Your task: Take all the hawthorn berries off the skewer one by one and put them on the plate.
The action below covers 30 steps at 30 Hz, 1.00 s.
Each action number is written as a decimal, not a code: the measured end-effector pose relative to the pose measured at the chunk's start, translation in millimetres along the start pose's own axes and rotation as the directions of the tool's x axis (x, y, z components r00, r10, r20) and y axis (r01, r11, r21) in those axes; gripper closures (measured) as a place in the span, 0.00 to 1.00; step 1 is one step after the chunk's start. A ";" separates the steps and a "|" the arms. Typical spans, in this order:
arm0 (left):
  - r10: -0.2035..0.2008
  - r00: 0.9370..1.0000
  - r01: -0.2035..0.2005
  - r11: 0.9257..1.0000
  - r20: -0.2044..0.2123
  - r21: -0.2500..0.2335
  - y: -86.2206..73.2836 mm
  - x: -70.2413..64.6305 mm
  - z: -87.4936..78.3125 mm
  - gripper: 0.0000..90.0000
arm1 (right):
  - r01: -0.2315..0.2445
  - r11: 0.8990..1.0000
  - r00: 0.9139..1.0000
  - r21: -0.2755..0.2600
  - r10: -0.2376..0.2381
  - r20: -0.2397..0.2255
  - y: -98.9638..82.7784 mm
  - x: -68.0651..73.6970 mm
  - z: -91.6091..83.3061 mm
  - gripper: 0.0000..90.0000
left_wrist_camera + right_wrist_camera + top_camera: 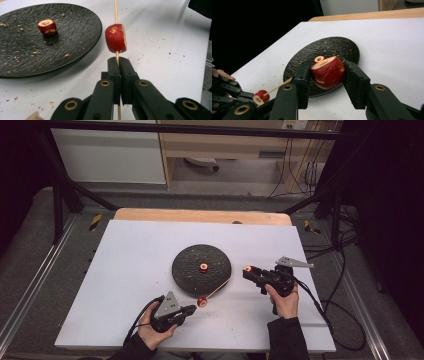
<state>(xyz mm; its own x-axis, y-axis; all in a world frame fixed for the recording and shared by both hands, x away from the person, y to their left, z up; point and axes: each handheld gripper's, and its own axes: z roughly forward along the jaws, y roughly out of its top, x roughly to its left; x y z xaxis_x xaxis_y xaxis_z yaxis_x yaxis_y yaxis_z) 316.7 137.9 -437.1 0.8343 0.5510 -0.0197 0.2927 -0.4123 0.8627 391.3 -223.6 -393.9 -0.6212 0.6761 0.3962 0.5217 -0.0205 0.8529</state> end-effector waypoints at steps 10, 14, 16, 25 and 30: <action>-0.053 0.998 0.051 0.997 -0.044 -0.056 6.2 19.0 -17.6 0.98 | 0.017 0.998 1.000 0.063 -0.017 0.002 -6.6 2.4 17.4 0.66; -0.078 0.995 0.074 0.995 -0.063 -0.061 5.2 27.2 -20.7 0.98 | 0.030 0.995 1.000 0.096 -0.030 -0.007 -7.4 9.2 32.3 0.66; -0.085 0.994 0.081 0.995 -0.069 -0.063 4.7 29.7 -21.3 0.98 | 0.048 0.992 0.999 0.117 -0.048 -0.007 -6.4 13.8 41.0 0.66; -0.100 0.991 0.094 0.993 -0.089 -0.074 4.4 36.5 -25.9 0.98 | 0.069 0.982 0.998 0.177 -0.069 -0.007 0.6 30.8 90.0 0.66; -0.105 0.990 0.097 0.992 -0.095 -0.084 5.4 38.5 -29.1 0.98 | 0.070 0.976 0.997 0.205 -0.076 0.020 4.1 33.5 114.1 0.66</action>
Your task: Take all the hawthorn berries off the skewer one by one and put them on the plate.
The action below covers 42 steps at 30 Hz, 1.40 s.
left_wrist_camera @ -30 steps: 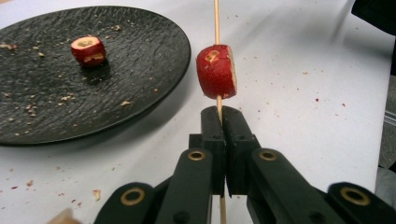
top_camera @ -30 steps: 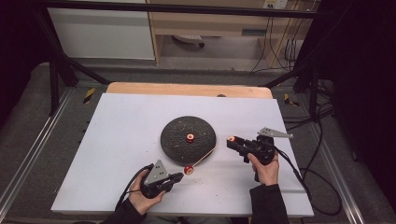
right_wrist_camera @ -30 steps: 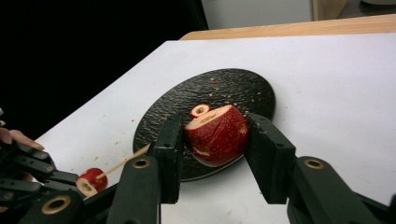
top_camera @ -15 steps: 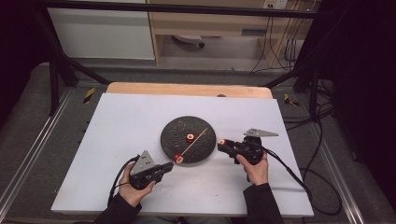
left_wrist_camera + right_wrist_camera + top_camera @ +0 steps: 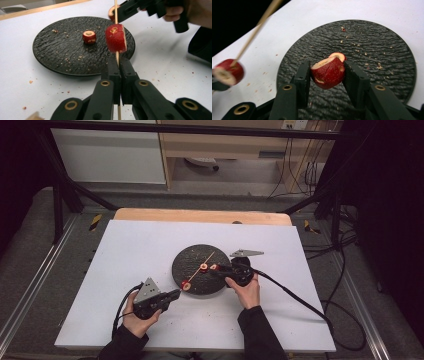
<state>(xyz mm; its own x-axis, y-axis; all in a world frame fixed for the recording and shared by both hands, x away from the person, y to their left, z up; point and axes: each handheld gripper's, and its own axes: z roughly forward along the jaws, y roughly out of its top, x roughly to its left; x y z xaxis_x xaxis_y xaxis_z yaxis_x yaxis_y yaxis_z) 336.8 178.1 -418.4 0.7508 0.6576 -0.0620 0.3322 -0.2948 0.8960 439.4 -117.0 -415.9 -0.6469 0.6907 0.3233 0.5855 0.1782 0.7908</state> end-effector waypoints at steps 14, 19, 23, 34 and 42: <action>-0.003 1.000 0.003 1.000 0.002 0.011 -1.9 0.8 2.6 0.98 | -0.001 0.996 0.998 0.093 -0.005 0.068 -11.1 -9.1 32.3 0.66; -0.002 1.000 0.002 1.000 0.005 0.016 -2.4 0.2 3.6 0.98 | 0.006 0.995 0.997 0.099 -0.014 0.079 -10.9 -8.4 30.5 0.61; -0.002 1.000 0.002 1.000 0.005 0.016 -2.5 0.3 3.5 0.98 | 0.037 0.996 0.996 0.085 -0.044 0.076 -7.9 -5.8 22.1 0.54; 0.008 1.000 -0.008 1.000 0.013 0.024 -2.8 -4.0 5.9 0.98 | 0.052 0.999 0.999 0.014 -0.052 0.002 -13.1 9.0 -20.1 0.19; 0.019 1.000 -0.020 0.999 0.023 0.034 -3.8 -9.5 9.6 0.98 | 0.032 0.999 0.998 -0.017 -0.032 -0.046 -31.1 16.9 -40.6 0.07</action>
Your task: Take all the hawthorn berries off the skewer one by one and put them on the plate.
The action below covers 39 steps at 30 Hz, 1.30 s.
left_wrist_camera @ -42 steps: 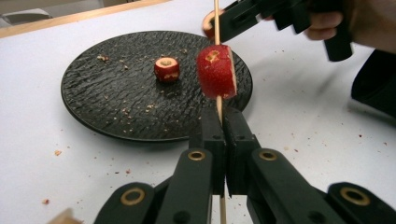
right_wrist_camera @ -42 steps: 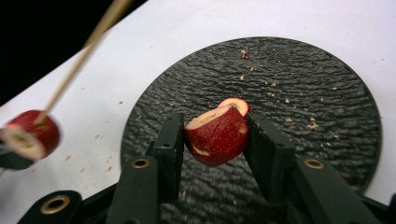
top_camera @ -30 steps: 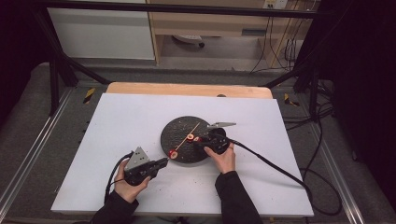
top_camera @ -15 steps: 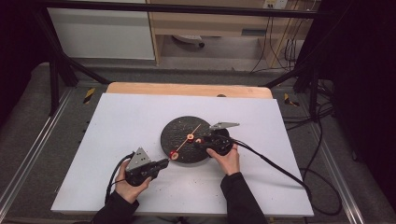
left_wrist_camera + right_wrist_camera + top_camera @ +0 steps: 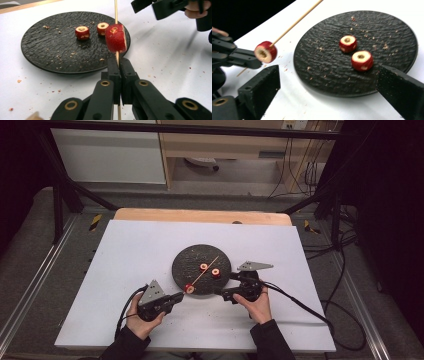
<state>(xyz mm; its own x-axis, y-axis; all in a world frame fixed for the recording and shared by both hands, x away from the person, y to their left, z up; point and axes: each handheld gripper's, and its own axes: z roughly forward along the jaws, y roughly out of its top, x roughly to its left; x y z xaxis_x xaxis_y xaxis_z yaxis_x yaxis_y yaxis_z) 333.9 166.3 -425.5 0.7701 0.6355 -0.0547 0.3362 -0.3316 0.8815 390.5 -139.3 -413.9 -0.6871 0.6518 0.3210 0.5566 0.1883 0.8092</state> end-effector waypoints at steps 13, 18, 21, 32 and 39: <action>0.035 0.999 -0.036 0.999 0.025 0.027 -2.1 -15.4 12.2 0.98 | -0.055 0.998 0.993 -0.032 0.052 -0.107 -11.0 14.7 -0.5 0.09; 0.047 0.998 -0.048 0.998 0.030 0.031 -1.8 -22.8 19.1 0.98 | -0.080 0.996 0.989 -0.027 0.076 -0.129 -14.3 16.3 4.7 0.15; 0.056 0.998 -0.057 0.998 0.033 0.034 -0.9 -28.3 24.2 0.98 | -0.085 0.996 0.987 -0.025 0.080 -0.141 -15.9 16.7 7.2 0.20; 0.087 0.996 -0.088 0.996 0.037 0.012 4.0 -42.7 32.3 0.98 | -0.090 0.996 0.976 -0.004 0.087 -0.198 -19.1 18.4 10.6 0.53; 0.088 0.995 -0.088 0.996 0.040 0.013 3.4 -42.5 32.3 0.98 | -0.094 0.995 0.967 0.019 0.096 -0.235 -19.0 18.1 10.4 0.67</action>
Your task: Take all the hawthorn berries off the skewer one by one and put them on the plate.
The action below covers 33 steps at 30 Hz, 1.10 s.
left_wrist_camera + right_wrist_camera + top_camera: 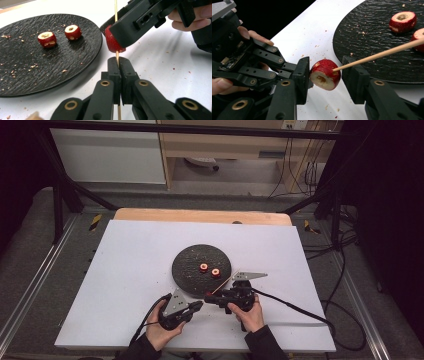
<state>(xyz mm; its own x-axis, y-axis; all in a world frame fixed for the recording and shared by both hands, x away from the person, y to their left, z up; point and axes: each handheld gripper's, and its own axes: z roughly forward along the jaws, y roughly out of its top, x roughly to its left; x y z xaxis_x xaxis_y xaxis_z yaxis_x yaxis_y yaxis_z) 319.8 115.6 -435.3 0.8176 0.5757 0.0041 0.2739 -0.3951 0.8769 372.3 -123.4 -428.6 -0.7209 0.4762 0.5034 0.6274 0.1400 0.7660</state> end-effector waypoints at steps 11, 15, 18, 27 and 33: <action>-0.001 1.000 0.002 1.000 0.014 -0.015 -0.6 1.3 -4.3 0.98 | 0.015 1.000 1.000 -0.007 -0.015 0.012 7.8 -0.8 -9.8 0.69; -0.001 1.000 0.001 1.000 0.018 -0.022 -1.0 1.9 -7.1 0.98 | 0.014 1.000 1.000 -0.018 -0.014 0.012 11.4 -1.4 -14.0 0.69; -0.001 1.000 0.002 1.000 0.019 -0.022 -2.4 2.8 -9.4 0.98 | 0.010 1.000 1.000 -0.029 -0.009 0.020 14.5 -1.8 -17.2 0.69; -0.011 1.000 0.011 1.000 0.013 -0.021 -9.1 9.2 -20.8 0.98 | 0.005 0.995 0.998 -0.095 0.001 0.066 29.9 -10.2 -33.7 0.69; -0.015 1.000 0.015 1.000 0.011 -0.023 -9.9 11.3 -22.6 0.98 | -0.003 0.994 0.997 -0.110 0.012 0.079 39.2 -17.3 -38.5 0.69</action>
<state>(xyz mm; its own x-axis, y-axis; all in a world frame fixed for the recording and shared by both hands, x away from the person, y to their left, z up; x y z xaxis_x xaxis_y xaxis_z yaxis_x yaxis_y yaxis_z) 314.9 142.2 -433.1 0.8189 0.5738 -0.0142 0.2746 -0.3700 0.8875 398.1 -159.6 -391.8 -0.6878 0.5452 0.4792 0.5932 0.0418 0.8039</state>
